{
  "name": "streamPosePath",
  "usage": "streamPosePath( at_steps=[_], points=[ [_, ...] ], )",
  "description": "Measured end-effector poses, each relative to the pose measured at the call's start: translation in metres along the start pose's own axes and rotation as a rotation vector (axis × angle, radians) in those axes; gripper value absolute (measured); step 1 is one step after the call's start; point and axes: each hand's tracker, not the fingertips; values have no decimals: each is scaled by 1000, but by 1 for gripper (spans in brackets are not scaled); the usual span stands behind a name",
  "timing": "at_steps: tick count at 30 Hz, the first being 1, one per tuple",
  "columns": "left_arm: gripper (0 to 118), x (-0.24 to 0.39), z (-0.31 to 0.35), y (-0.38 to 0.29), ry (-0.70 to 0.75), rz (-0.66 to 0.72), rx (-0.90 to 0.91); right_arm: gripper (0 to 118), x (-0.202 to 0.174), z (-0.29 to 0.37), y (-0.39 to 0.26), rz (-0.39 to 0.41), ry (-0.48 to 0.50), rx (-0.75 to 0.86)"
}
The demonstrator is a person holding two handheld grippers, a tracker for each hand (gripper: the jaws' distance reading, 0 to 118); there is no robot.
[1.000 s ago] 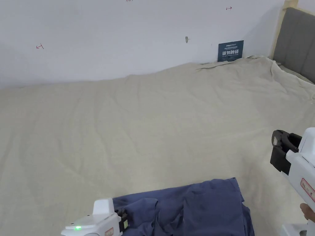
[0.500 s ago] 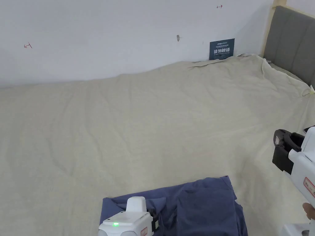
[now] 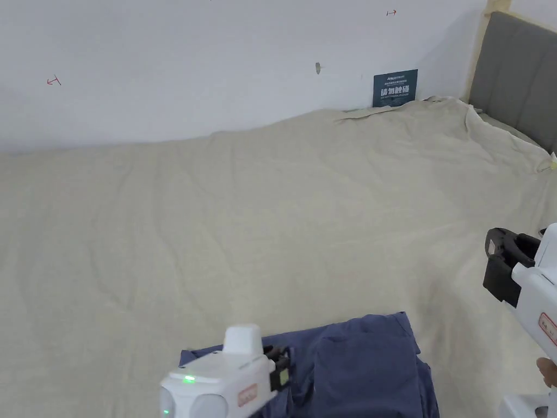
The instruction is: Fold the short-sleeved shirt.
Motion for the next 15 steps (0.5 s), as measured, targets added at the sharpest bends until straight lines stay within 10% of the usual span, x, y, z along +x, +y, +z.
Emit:
streamPosePath(
  at_steps=[15],
  points=[
    [0,-180,74,22,-25,336,-108,0,-14,-6,0,8,31,-6]
  ],
)
